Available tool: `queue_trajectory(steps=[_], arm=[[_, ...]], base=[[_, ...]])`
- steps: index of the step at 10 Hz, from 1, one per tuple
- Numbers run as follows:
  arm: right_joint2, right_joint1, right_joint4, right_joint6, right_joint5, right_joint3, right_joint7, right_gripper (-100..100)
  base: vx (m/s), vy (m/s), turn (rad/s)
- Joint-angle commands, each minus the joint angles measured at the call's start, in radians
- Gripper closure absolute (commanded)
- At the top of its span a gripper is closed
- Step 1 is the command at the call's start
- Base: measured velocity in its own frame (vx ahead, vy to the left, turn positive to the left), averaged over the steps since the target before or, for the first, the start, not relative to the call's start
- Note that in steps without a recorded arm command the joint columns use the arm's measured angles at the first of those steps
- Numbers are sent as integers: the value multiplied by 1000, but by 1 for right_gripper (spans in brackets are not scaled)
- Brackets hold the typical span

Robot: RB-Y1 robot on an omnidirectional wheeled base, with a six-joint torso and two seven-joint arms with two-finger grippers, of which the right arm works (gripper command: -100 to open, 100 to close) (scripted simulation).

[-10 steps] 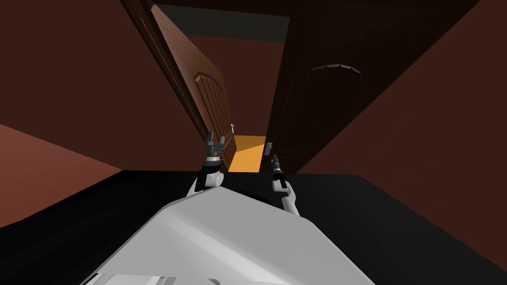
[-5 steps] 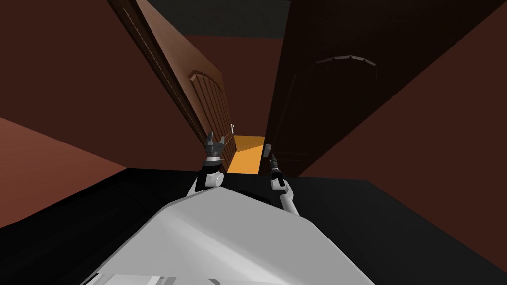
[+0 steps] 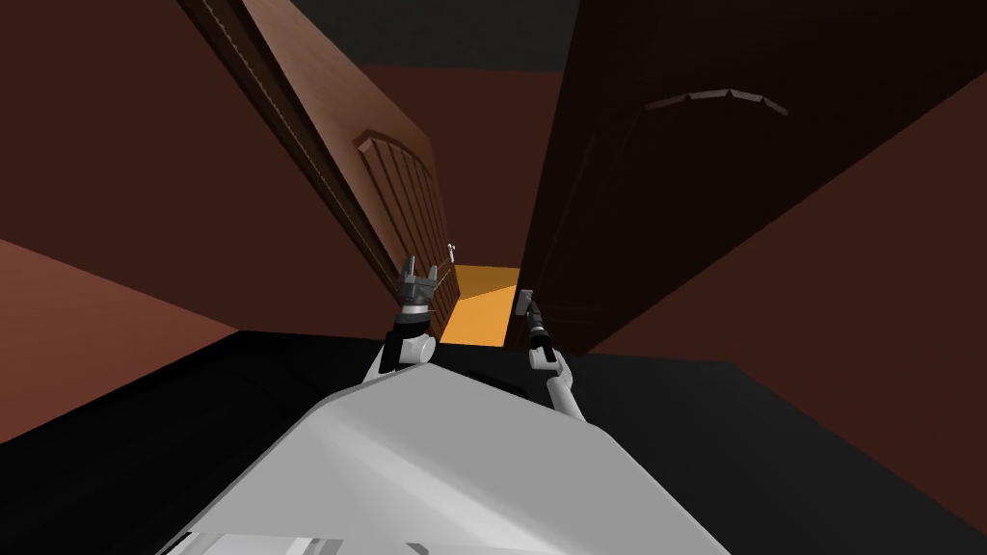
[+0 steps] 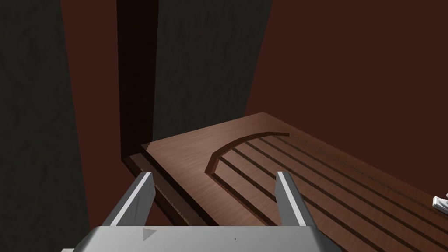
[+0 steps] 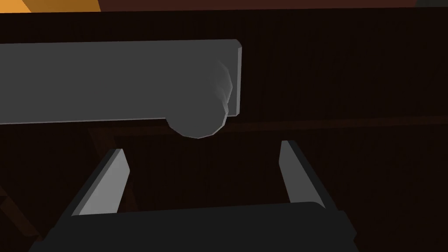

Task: Push the door open

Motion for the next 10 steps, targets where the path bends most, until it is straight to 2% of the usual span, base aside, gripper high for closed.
queue_trajectory(steps=[1, 3, 4, 5, 10], arm=[[3, -3, 6, -2, -1, -4, 1, -100], [12, -8, 14, -4, -2, -10, 2, -100], [9, -6, 11, -3, -1, -8, 2, -100], [9, -6, 11, -3, -1, -8, 2, 100], [9, -6, 11, -3, -1, -8, 2, 100]], base=[[223, 19, 20], [189, 28, 24], [87, 21, 3], [-10, -5, -4], [-7, -3, 5]])
